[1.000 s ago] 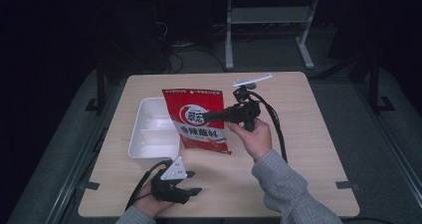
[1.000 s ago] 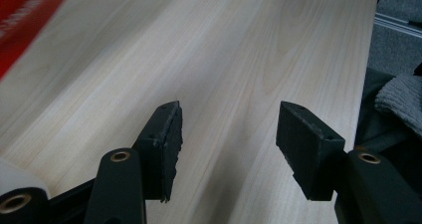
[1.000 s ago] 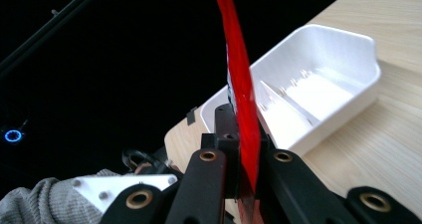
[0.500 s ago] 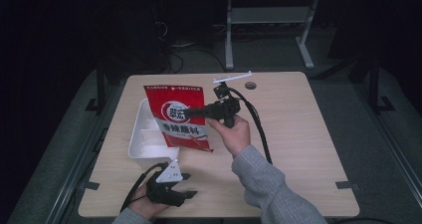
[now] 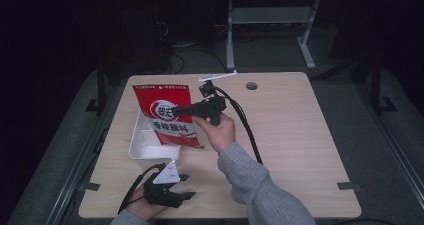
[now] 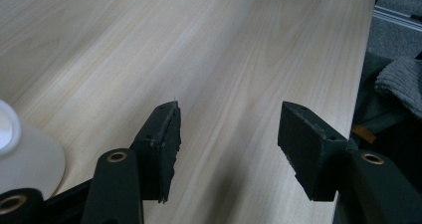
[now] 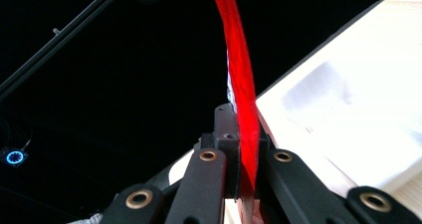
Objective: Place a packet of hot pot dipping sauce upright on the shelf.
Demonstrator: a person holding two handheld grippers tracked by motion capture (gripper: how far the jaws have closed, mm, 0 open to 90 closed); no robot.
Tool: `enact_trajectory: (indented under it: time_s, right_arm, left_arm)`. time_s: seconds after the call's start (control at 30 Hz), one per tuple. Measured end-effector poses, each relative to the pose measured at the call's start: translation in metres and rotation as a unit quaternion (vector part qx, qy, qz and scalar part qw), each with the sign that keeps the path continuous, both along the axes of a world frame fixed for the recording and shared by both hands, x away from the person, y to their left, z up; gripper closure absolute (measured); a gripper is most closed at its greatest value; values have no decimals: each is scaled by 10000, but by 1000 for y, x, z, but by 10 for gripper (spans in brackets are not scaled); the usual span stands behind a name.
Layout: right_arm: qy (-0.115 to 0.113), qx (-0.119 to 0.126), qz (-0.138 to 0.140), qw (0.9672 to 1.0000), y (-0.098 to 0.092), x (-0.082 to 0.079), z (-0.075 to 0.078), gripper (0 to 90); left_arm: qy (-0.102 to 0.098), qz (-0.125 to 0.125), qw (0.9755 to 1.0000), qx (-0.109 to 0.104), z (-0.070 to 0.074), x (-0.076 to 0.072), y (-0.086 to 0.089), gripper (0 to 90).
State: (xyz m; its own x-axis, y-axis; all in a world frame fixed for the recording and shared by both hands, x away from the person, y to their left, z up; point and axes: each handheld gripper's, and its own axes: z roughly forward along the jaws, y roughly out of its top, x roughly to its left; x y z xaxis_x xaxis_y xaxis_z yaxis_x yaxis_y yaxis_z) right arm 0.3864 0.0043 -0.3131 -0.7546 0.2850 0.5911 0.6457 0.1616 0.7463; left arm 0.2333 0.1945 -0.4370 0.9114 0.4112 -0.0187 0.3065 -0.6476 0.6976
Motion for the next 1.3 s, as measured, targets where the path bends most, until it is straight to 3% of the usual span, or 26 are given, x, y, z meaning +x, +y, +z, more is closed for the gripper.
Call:
enact_trajectory:
  time_s: [0.53, 0.87, 1.0, 1.17, 1.2, 1.23, 1.27, 1.3]
  right_arm:
    - [110, 307, -181, 9993, 47, 14, -24, 896]
    - [217, 333, -277, 9988, 71, 16, -40, 895]
    - [176, 234, -224, 9993, 80, 14, -47, 890]
    - [0, -50, -146, 9999, 74, 15, -41, 878]
    - [-46, -163, -113, 9998, 72, 16, -38, 870]
    - [-198, -426, 20, 9989, 71, 17, -32, 854]
    - [-198, -426, 20, 9989, 71, 17, -32, 854]
    - [-254, -753, 212, 9966, 73, 18, -26, 843]
  left_arm:
    - [-12, 29, 10000, 24, -1, -3, 6, 412]
    - [27, 87, 10000, 3, -4, -2, 8, 412]
    - [16, 90, 10000, 8, -4, -1, 9, 411]
    - [-7, 62, 10000, 33, -4, -2, 8, 410]
    - [-10, 62, 10000, 26, -4, -2, 8, 410]
    - [-8, 58, 10000, 26, -4, -2, 7, 408]
    - [-8, 58, 10000, 26, -4, -2, 7, 408]
    - [-10, 46, 10000, 35, -4, -2, 6, 408]
